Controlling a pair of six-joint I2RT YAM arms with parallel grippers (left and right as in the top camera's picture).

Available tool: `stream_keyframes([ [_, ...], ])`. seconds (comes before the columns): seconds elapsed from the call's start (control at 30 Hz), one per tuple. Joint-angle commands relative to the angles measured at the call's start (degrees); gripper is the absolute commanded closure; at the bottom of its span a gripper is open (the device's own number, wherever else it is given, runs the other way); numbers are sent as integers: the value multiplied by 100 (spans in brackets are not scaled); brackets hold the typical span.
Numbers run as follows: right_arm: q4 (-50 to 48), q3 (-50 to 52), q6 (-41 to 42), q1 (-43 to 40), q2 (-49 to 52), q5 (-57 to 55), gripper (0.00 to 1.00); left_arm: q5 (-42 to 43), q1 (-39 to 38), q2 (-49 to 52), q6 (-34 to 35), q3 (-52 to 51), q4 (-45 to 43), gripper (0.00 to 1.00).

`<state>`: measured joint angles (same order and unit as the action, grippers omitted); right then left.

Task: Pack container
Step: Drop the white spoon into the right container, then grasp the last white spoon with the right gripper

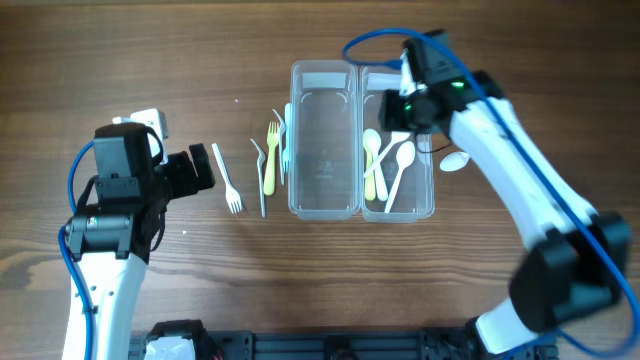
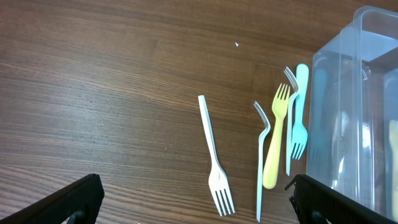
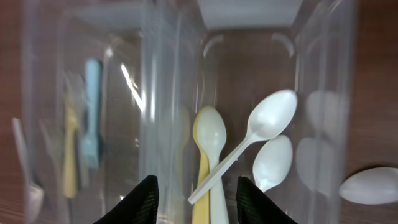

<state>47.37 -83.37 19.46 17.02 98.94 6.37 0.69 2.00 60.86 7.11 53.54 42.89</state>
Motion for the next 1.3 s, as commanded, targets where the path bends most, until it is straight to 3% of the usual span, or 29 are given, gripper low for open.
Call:
stream_keyframes([
  [0.0, 44, -251, 369, -463, -1038, -463, 59, -35, 42, -9, -92, 107, -17, 0],
  [0.17, 649, -229, 1231, -1344, -1274, -1029, 59, -35, 42, -9, -90, 107, -15, 0],
  [0.27, 1187, 195, 2151, -2190, -791, -1025, 59, -35, 42, -9, -92, 107, -15, 0],
  [0.47, 1137, 411, 2870, -2267, 111, -907, 59, -35, 42, -9, -90, 107, -15, 0],
  [0.73, 909, 411, 3327, -2267, 1198, -483, 58, -33, 42, -9, -90, 107, -13, 0],
  [1.07, 629, 413, 3464, -2267, 1759, -505, 60, -35, 42, -9, -92, 107, 28, 0],
  [1.27, 514, 472, 3451, -2267, 1799, -822, 68, -35, 42, -9, -90, 107, 28, 0],
])
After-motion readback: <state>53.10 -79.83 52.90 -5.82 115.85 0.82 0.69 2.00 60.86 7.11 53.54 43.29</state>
